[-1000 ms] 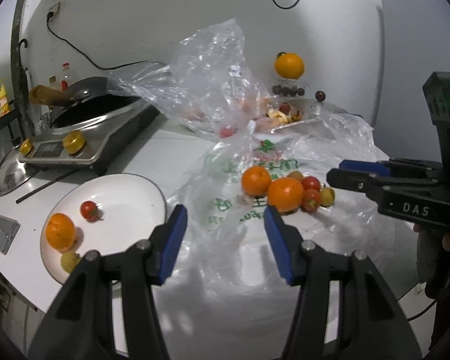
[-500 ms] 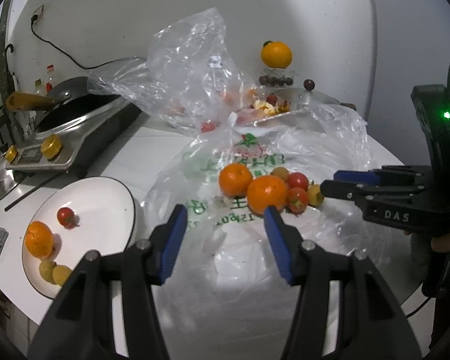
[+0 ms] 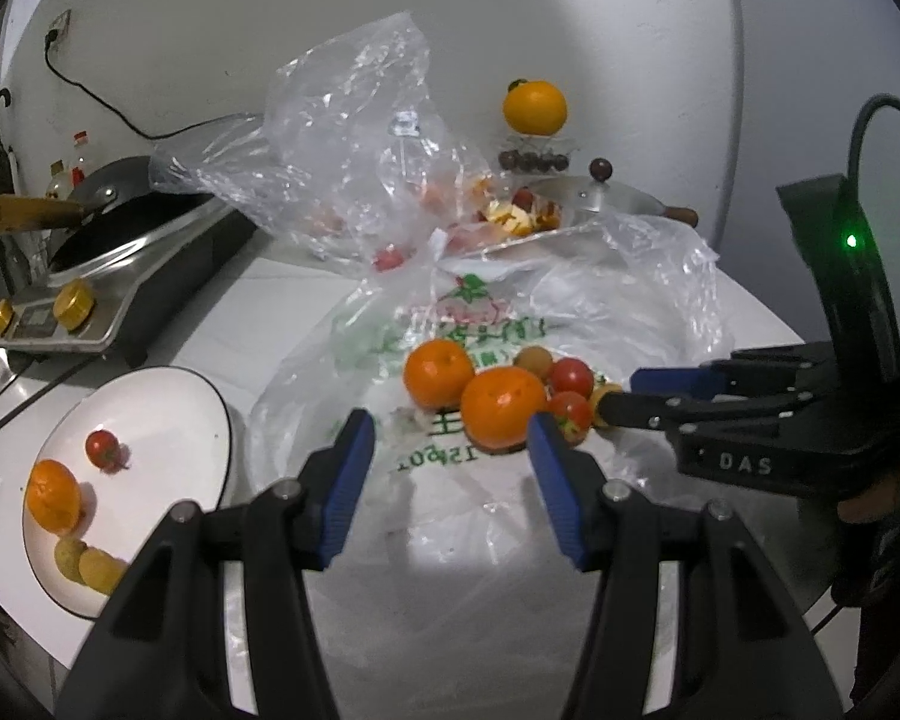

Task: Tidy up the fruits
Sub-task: 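Grasp a yellow round fruit on the bag with the right gripper, then grasp a mandarin with the left gripper while the right gripper holds its yellow fruit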

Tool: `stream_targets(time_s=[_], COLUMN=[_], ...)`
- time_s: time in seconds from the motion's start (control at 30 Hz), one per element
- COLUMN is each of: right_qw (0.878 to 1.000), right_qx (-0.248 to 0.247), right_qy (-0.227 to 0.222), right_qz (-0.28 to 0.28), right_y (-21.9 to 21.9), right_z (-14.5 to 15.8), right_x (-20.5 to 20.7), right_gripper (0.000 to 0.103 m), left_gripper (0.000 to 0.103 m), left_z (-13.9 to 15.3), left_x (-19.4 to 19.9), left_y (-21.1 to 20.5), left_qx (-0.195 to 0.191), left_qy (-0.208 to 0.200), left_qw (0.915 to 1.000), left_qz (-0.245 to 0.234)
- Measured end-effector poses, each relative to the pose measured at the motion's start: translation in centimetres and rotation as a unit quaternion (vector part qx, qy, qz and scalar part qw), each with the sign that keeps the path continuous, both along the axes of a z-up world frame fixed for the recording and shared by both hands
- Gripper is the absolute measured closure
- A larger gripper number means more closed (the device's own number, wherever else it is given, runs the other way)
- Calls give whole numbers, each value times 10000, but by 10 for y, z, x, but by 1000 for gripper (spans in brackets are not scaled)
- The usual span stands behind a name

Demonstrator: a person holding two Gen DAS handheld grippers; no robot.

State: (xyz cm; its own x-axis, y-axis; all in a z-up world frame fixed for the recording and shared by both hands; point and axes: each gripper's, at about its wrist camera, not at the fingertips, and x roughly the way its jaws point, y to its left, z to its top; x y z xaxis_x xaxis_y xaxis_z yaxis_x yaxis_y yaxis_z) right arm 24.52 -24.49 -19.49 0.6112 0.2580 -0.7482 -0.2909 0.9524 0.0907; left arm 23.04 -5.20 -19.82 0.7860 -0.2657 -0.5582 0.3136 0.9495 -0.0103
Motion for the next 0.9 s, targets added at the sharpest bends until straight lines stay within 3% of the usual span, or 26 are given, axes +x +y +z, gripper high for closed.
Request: stream_targets(time_s=[0.4,0.43,0.9], right_qw=[9995,9995,9988], right_qx=[-40,-42,264], right_qy=[276,238,-332], right_qz=[149,192,238], right_y=[5,6,-16], right_z=[-7,-6,23], right_x=[10,8,-2], right_gripper=[72,76,76], left_gripper=[48,48,48], left_z=[-4,-4,-13], left_x=[11,12,34], left_y=[-12,-14,-35], left_qx=[33,42,270], left_qy=[151,172,472], left_qw=[9998,9998,9985], left_qz=[-97,-102,22])
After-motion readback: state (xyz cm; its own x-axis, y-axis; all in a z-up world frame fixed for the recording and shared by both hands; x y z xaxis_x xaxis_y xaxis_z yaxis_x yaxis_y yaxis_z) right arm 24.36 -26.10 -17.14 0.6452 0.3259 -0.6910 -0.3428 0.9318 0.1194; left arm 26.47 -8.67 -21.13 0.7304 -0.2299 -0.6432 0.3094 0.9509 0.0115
